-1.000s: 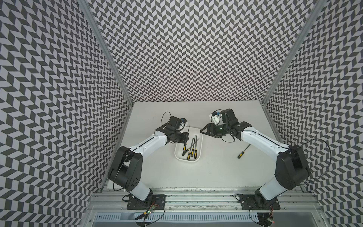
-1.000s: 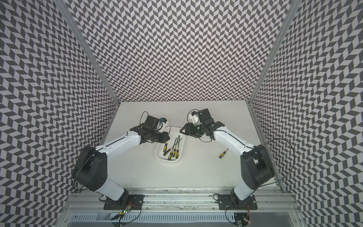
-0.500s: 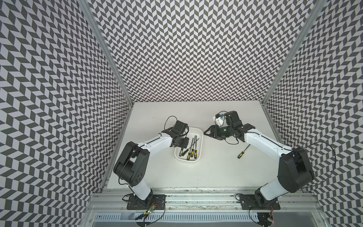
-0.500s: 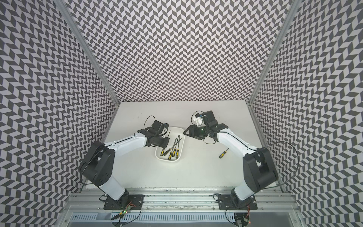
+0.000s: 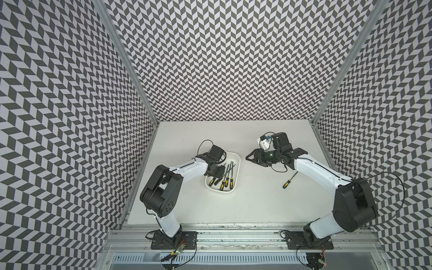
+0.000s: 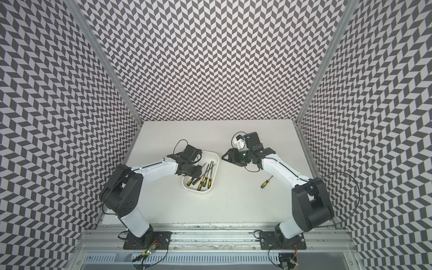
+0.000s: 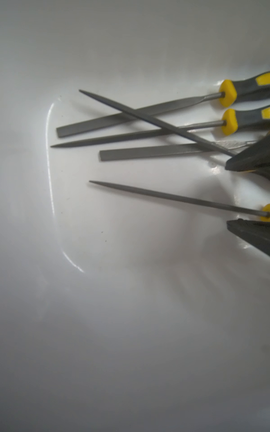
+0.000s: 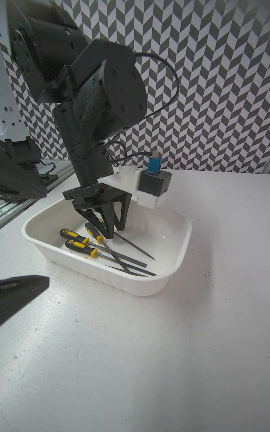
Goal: Put the file tool into the storage box
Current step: Place the file tool in the storage box, then pick up the file tool from the center of the board.
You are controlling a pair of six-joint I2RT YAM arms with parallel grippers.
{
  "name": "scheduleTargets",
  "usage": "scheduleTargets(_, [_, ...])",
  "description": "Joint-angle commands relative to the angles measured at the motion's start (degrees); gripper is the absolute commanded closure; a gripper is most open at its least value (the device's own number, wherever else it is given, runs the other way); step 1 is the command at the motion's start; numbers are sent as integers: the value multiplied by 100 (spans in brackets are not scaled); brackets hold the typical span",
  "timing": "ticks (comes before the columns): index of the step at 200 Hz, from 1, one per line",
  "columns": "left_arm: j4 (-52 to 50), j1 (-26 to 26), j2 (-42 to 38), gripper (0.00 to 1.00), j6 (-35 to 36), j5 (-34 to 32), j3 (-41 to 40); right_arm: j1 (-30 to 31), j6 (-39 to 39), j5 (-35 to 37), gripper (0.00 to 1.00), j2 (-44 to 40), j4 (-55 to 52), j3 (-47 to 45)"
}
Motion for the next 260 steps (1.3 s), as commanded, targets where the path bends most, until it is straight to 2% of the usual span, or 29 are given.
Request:
scheduleTargets(1, [-210,-18,-256,58,-42,97,280,-65,-48,99,44,-213,56,-47])
scheduleTargets(20, [-336,-26,-432,59,-67,154,552,-159,110,816,44,-286,-261,-43])
scheduleTargets(50, [-486,-22,-620,59,-69,275,1110,-233,366,2965,46,-205,-1094,-90])
scheduleTargets(81, [-607,-26,-638,59,0,327,1599,-263,550,4008,45,84,-1478,-285])
scheduleTargets(122, [-560,-26,-653,59,38,366,1678,-470,949,4557,45,413,-1533,-645])
scheduleTargets(177, [-416,-26,-699,59,36,458,1455,-594,1432,5423,46,-142,-1839,-902])
scheduleTargets(217, [-336,-31,-696,59,37,485,1386,-594,1672,5425,46,-453,-2007,-1342])
scheduleTargets(260, [-232,-17,-730,59,37,525,1300,-594,1964,4793,46,-562,-1745,-1838])
